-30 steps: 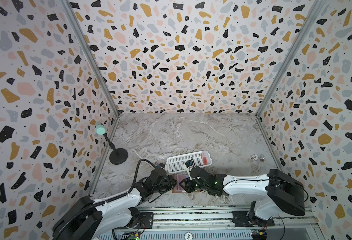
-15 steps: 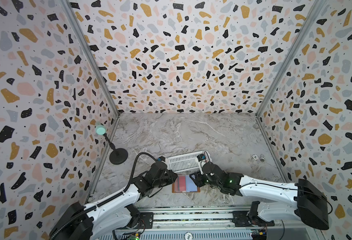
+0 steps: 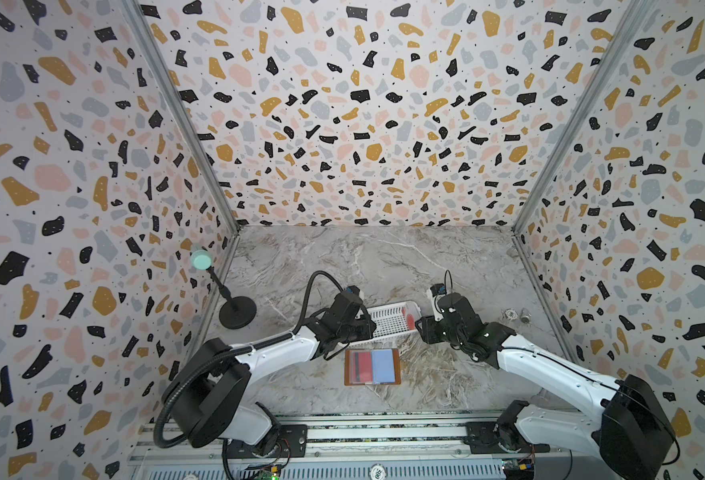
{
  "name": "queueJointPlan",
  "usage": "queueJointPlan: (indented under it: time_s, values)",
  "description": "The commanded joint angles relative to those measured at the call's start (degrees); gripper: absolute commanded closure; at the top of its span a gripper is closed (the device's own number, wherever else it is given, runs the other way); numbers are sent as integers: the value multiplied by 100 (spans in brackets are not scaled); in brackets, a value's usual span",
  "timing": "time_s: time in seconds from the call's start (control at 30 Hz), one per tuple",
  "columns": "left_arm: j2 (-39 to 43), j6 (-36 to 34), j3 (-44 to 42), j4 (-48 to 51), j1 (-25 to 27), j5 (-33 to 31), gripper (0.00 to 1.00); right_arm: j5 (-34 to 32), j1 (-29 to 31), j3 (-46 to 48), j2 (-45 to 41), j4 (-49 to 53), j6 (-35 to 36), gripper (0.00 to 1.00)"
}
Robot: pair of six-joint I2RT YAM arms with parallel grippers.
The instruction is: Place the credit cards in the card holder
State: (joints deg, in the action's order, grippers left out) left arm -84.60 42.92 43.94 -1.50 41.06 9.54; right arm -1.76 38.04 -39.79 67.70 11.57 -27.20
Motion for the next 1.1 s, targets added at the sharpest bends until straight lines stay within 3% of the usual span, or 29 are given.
queueJointPlan:
  time_s: [0.0, 0.5, 1.07]
  values:
    - [-377, -330, 385, -306, 48, 20, 79, 202, -234, -290, 172, 130, 401, 50]
    - [-1940, -365, 1388, -753, 410, 192, 79, 716, -737, -683, 1076, -214, 846, 45]
    - [-2627, -33, 1619, -1433, 423, 583, 78, 844, -736, -956, 1726, -372, 924, 43]
